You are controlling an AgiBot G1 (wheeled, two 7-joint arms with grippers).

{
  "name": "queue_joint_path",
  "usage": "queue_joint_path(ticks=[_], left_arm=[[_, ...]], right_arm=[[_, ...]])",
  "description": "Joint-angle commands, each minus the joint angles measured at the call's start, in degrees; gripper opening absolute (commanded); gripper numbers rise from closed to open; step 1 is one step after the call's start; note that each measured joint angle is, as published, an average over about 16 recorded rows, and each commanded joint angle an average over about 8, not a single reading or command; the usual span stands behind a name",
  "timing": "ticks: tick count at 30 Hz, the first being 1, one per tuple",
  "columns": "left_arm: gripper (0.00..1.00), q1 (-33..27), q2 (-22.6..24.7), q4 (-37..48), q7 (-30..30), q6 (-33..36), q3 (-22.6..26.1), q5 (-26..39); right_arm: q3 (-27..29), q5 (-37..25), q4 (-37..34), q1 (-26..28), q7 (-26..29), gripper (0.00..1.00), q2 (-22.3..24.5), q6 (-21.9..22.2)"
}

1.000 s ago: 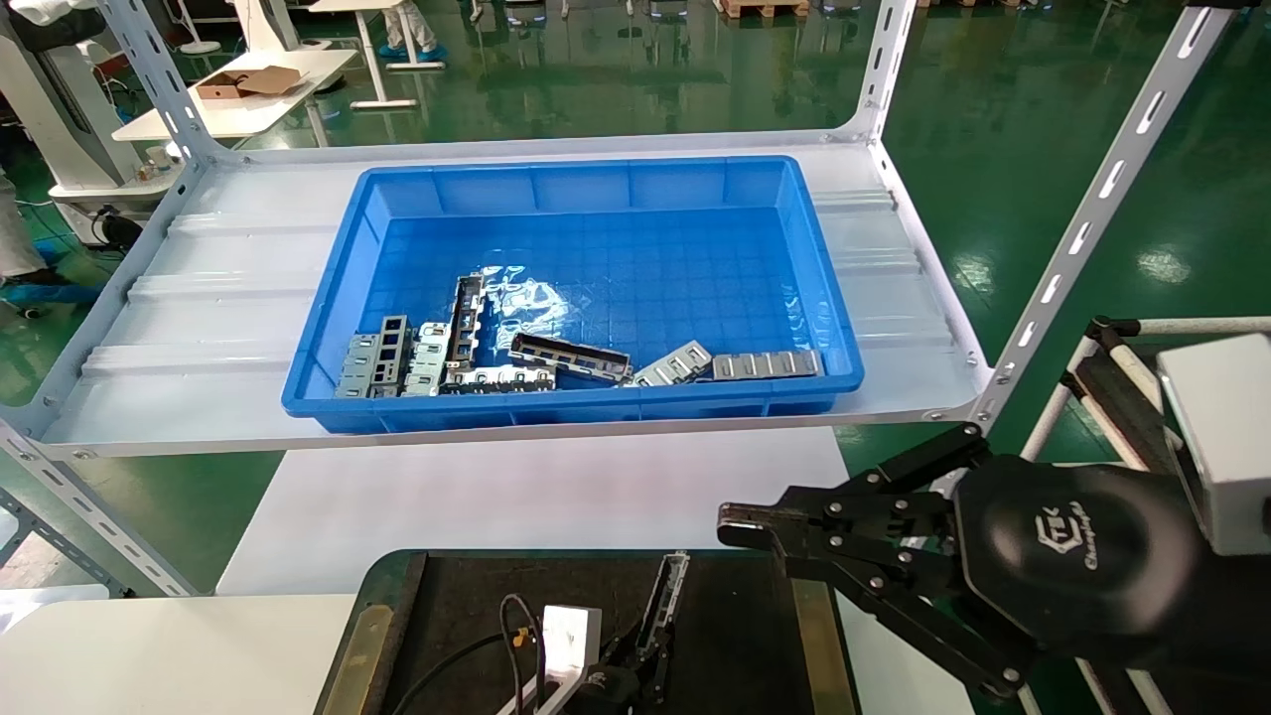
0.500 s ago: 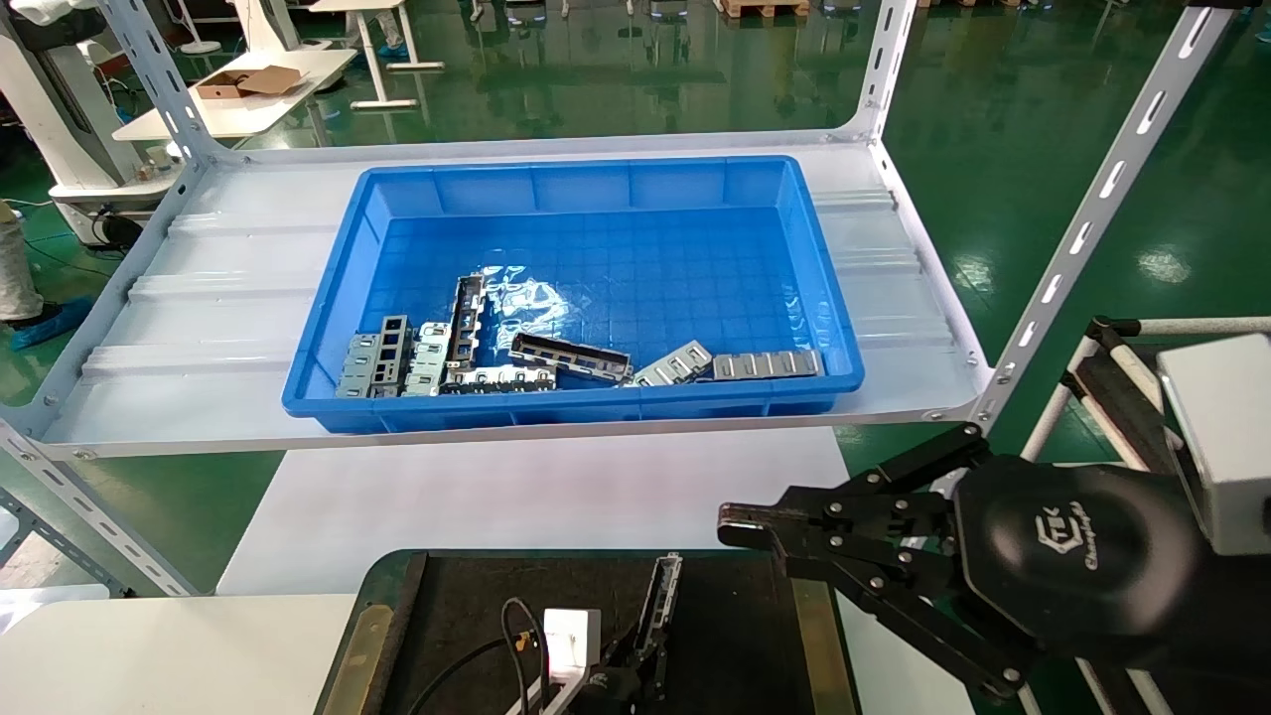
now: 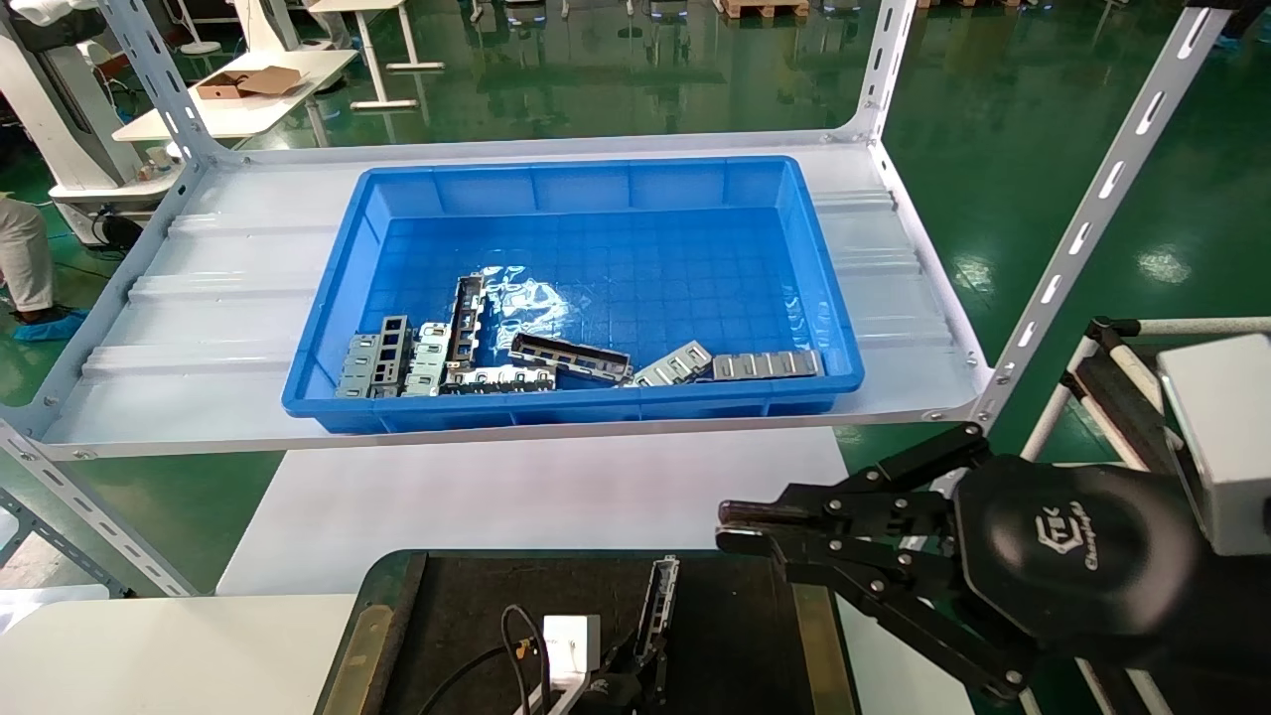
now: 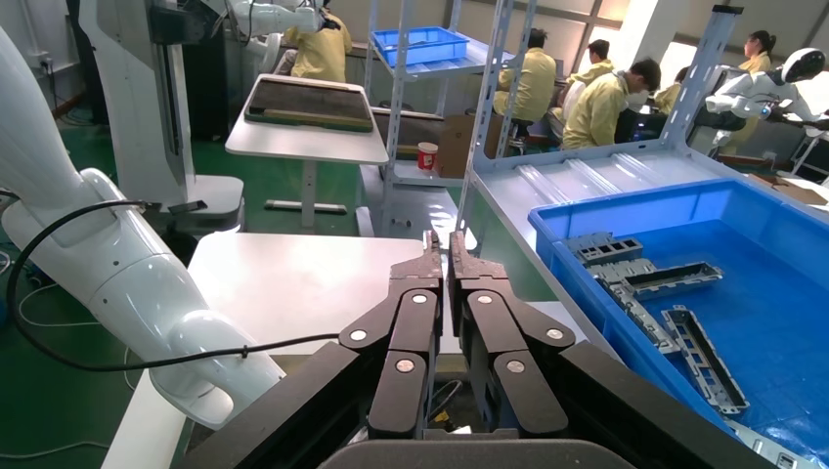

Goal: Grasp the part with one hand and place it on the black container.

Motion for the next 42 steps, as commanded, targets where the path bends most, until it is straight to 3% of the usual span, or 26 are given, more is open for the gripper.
queue_joint_path(ticks=[1,27,34,42], left_arm=[[1.00,-0.1,0.0,0.0,-0.7,-0.4,0.5,0.1],[1.00,-1.9,-1.2,-1.1,-8.1,-1.9,4.9,5.2],[1.00,-2.9,-4.5,-3.2,-9.1,2.3,4.2,8.3],[1.00,-4.4,-10.8,-7.4,-9.9,11.6,2.0,10.7]], right_arm=[[0.0,0.0,0.0,0.0,0.0,1.00,0.0,0.0],[0.0,0.0,0.0,0.0,0.0,1.00,0.0,0.0],[0.0,0.0,0.0,0.0,0.0,1.00,0.0,0.0],[0.0,0.0,0.0,0.0,0.0,1.00,0.0,0.0]])
